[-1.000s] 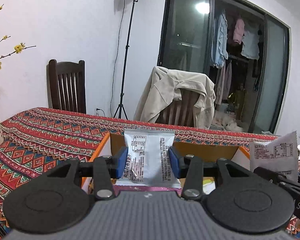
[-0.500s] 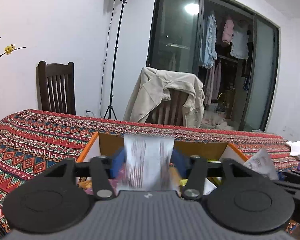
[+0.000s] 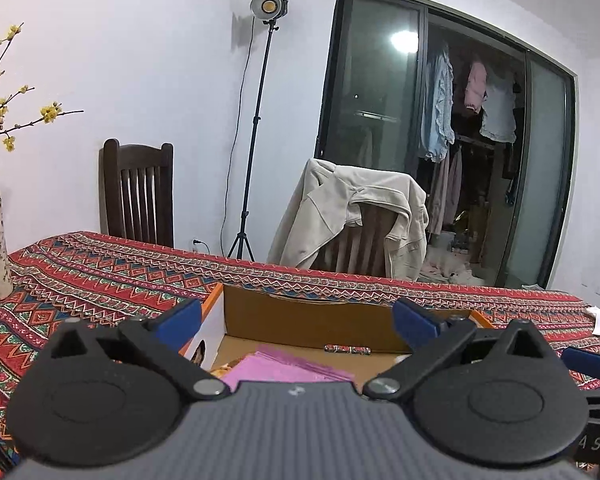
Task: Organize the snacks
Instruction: 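Open both tools to drop the wrappers into the box, then move both tools back over the loose snack packets beside the box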
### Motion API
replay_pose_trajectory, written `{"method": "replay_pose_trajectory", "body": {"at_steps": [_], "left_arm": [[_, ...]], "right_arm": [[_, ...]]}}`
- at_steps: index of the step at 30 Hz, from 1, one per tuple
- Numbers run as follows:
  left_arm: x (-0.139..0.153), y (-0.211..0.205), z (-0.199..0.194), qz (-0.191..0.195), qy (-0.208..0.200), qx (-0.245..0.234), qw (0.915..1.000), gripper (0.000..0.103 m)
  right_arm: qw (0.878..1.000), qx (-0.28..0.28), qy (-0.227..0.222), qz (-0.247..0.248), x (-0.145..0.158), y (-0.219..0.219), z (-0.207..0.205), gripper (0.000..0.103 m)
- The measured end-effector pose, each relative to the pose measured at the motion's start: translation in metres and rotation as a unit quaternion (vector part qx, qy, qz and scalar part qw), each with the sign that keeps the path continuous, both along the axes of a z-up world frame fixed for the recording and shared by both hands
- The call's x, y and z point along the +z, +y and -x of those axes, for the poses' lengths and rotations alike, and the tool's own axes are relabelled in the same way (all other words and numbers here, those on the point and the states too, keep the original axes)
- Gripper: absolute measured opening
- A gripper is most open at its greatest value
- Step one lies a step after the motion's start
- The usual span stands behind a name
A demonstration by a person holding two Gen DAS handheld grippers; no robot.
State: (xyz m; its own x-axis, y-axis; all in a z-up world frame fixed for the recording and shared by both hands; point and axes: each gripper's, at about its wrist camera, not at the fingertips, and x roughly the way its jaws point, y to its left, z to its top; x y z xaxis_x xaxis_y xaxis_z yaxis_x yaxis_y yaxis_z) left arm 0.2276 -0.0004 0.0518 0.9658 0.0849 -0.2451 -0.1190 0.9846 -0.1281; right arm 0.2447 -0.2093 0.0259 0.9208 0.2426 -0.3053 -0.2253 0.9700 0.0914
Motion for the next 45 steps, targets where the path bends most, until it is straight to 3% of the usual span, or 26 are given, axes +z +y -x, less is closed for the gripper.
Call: {"method": "replay_pose_trajectory", "body": {"at_steps": [8, 21, 34, 45], "left_arm": [[0.013, -0.001, 0.01, -0.001, -0.004, 0.002, 1.0, 0.103], [0.049, 0.006, 0.061, -0.006, -0.003, -0.019, 0.9998, 0.103], [0.004, 0.026, 0.111, -0.014, 0.051, -0.034, 0.998, 0.103], [-0.038, 0.051, 0.137, -0.008, 0.1, -0.019, 0.9948, 0.103]], "right_arm": [[1.0, -0.008, -0.01, 0.0, 0.006, -0.001, 0.006, 0.103], [1.0, -0.001, -0.012, -0.001, 0.049, -0.019, 0.06, 0.103], [0.998, 0.03, 0.051, 0.012, 0.011, -0.024, 0.109, 0.103], [0.994, 0.035, 0.099, 0.021, -0.024, -0.023, 0.125, 0.103]]}}
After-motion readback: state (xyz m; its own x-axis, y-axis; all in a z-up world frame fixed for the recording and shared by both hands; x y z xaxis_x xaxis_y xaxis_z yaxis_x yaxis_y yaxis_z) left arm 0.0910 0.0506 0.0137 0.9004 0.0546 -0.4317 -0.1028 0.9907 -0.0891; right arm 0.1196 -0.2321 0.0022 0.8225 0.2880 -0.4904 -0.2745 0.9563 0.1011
